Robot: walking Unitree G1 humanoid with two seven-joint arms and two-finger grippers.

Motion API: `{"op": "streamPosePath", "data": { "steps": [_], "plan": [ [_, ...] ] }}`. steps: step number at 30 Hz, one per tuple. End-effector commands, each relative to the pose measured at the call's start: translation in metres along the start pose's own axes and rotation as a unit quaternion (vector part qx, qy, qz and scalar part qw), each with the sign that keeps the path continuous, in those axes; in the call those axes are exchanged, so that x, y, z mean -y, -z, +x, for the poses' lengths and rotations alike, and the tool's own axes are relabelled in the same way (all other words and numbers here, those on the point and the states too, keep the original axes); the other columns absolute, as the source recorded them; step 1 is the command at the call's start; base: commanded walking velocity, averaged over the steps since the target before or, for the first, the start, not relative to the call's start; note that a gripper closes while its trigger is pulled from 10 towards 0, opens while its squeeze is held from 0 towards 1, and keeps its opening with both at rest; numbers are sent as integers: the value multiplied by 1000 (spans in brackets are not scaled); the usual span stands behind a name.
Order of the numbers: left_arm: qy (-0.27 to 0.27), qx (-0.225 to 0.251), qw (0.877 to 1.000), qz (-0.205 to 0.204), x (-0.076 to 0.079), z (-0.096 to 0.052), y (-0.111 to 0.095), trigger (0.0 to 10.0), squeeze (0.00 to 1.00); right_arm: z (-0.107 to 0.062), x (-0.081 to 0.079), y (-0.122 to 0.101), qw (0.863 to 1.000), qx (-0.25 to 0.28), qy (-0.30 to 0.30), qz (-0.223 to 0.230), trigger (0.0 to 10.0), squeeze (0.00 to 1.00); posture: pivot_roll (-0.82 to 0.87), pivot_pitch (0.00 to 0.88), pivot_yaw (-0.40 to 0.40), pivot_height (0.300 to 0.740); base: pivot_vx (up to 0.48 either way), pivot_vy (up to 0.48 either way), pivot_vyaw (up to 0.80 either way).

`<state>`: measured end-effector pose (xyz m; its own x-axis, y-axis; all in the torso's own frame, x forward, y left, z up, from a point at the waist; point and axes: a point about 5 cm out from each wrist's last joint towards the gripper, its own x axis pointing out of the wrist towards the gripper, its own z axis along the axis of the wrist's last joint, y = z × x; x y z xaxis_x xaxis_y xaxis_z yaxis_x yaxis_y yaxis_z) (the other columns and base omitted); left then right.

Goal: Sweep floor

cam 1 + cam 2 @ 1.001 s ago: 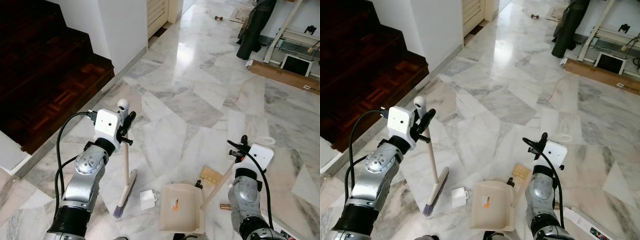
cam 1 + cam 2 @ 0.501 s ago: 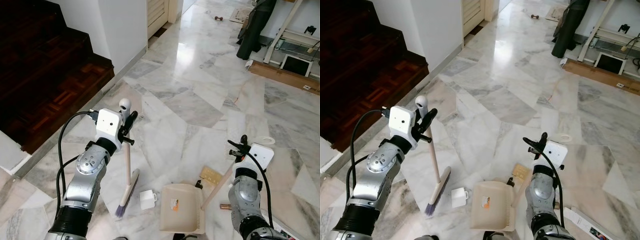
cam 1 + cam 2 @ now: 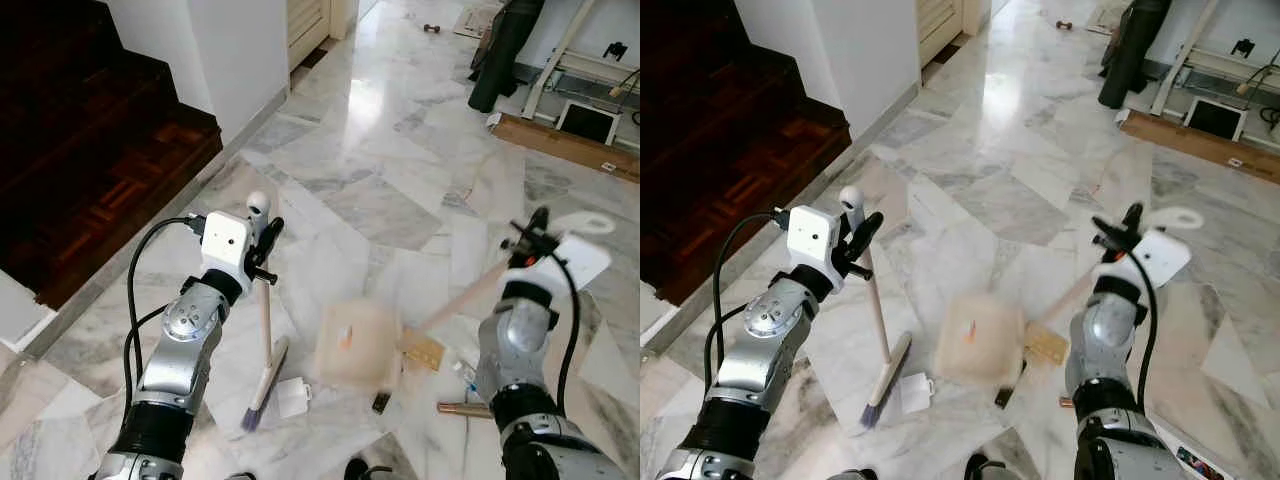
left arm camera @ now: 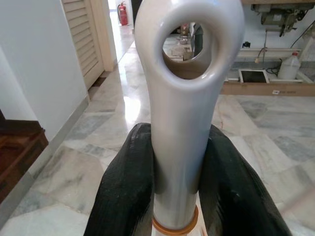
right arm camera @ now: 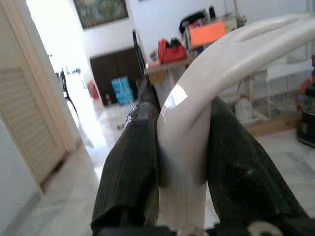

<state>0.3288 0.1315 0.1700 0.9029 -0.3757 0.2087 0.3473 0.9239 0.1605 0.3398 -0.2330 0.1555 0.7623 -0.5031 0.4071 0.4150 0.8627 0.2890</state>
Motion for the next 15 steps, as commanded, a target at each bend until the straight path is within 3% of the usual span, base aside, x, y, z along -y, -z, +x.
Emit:
{"op": "streamPosePath", "data": {
  "steps": [1,7,15],
  "plan": [
    [4,22,1000,5,0,3,-7,10000,0,9,1,-14,999,35,7,11,10000,0,188,137,-24,740,0,0,0],
    [5,23,1000,4,1,5,-5,10000,0,14,2,-22,998,53,-8,-31,10000,0,176,127,-18,740,0,0,0],
    [5,28,1000,4,-1,6,-6,10000,0,4,18,-21,996,54,5,-64,10000,0,155,117,8,740,0,0,0]
  ]
}}
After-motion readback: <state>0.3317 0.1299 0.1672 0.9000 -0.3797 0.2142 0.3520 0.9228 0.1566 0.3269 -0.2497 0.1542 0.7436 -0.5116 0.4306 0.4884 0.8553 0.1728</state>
